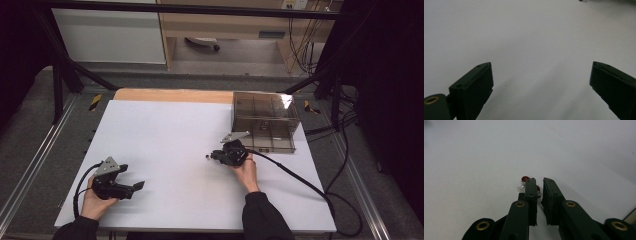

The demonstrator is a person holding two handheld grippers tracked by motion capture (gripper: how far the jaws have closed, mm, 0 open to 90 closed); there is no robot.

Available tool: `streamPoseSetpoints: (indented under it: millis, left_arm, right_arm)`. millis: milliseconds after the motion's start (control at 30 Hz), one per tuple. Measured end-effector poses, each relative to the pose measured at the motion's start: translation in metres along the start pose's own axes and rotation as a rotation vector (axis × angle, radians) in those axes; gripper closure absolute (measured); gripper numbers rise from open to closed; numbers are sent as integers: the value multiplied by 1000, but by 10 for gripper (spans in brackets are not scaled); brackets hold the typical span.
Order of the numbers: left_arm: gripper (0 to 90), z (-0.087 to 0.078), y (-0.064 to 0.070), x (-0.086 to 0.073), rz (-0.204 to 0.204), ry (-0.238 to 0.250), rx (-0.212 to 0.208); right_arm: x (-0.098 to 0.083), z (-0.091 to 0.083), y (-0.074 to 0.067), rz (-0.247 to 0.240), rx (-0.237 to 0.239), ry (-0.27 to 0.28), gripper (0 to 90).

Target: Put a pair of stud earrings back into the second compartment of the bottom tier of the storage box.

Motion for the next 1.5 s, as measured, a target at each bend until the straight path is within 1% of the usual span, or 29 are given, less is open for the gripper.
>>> streamPoseSetpoints:
  millis: [100,200,467,700,833,867,900,1067,1233,1267,1333,1367,1433,1467,1500]
  left_arm:
    - [45,0,0,0,1,1,0]
    - [45,0,0,0,1,0,1]
    - [45,0,0,0,0,-1,0]
    - [45,0,0,0,2,-3,2]
    - [45,0,0,0,3,-2,2]
    - [45,0,0,0,2,-1,2]
    - [45,0,0,0,3,-1,3]
    - [45,0,0,0,4,-4,1]
    - [45,0,0,0,2,-5,2]
    - [45,0,0,0,3,-5,2]
    - [45,0,0,0,3,-6,2]
    - [45,0,0,0,3,-6,2]
    - [45,0,0,-1,3,-6,2]
    - [45,0,0,-1,2,-6,2]
    - [45,0,0,-1,2,-6,2]
  right_arm:
    - [3,-5,-2,3,5,5,832]
    - [4,-10,-4,-5,7,9,834]
    - [5,-26,-8,-13,-2,1,836]
    - [4,-44,-3,-5,-16,16,837]
    - [1,-52,2,-4,-29,20,837]
    - [-1,-56,6,0,-34,22,837]
    - [-1,-56,6,0,-34,22,837]
    - [-5,-68,15,16,-51,33,837]
    - [-8,-80,26,40,-69,44,838]
    - [-8,-82,28,38,-73,50,837]
    - [-9,-88,36,42,-91,56,837]
    - [-9,-88,36,42,-91,56,837]
    - [-11,-93,43,56,-105,55,837]
    - [-11,-93,43,56,-105,55,837]
    - [-11,-94,46,57,-112,62,837]
Point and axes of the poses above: each handheld gripper's, and its own axes: z roughly forward along the jaws, x roughly out of its top, y roughly to its right, the point moved 9 cm from there along z, roughly forward along the jaws, and after that the axes turned 7 degrees about z, right-handed, at the moved point
